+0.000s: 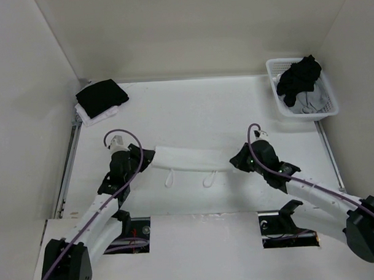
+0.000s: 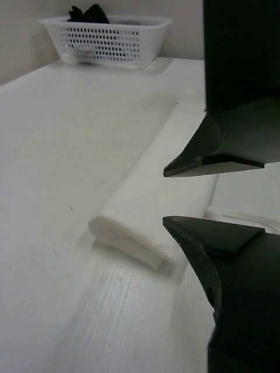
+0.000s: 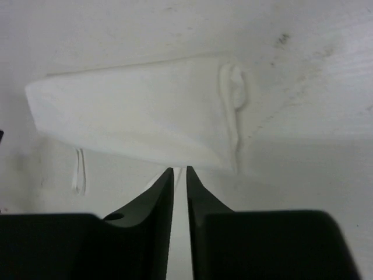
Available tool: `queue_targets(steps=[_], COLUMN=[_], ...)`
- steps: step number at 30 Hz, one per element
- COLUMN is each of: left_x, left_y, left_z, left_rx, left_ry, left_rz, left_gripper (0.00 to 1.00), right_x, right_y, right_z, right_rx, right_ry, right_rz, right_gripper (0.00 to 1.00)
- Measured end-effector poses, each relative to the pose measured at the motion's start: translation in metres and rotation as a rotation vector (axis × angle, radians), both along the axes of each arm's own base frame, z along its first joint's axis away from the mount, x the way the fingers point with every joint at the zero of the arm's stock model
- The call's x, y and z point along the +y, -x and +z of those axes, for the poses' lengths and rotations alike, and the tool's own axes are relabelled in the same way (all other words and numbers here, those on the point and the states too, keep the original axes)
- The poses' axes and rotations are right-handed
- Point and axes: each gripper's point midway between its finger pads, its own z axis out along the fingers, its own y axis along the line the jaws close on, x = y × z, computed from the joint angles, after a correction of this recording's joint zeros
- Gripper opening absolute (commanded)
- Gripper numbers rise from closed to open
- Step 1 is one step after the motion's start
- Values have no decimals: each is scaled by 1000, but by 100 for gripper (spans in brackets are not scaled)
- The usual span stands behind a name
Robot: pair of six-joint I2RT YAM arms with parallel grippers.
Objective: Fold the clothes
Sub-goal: Fold the tank top
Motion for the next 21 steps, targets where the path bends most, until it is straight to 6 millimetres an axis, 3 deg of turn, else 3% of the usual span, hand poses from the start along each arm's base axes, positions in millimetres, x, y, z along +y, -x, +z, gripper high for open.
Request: queue_targets(steps=[2, 5, 8, 10, 13, 16, 21], left_x=[-19, -54, -85, -95, -88, -68, -37], left_y=[-6, -12, -20, -25, -37, -44, -51], left_z=[21, 37, 25, 3, -33, -58, -58], left_rx=[-44, -76, -55, -17, 43, 80, 29], left_ry=[-12, -25, -50, -73, -100, -91, -26], left_rz=[-46, -121, -180, -192, -153, -83, 3], left_gripper=[31, 31, 31, 29, 28, 27, 27], right_x=[10, 25, 31, 28, 24, 24, 28], right_y=[-7, -23, -43, -55, -63, -66, -70], right_z=[13, 18, 0, -19, -46, -55, -59], right_rx=[-33, -56, -36, -3, 51, 63, 42], right_ry=[-3, -2, 11, 23, 34, 15, -52], right_rz=[26, 53, 43, 17, -22, -55, -106], right_gripper=[9, 8, 6, 6, 5, 6, 7])
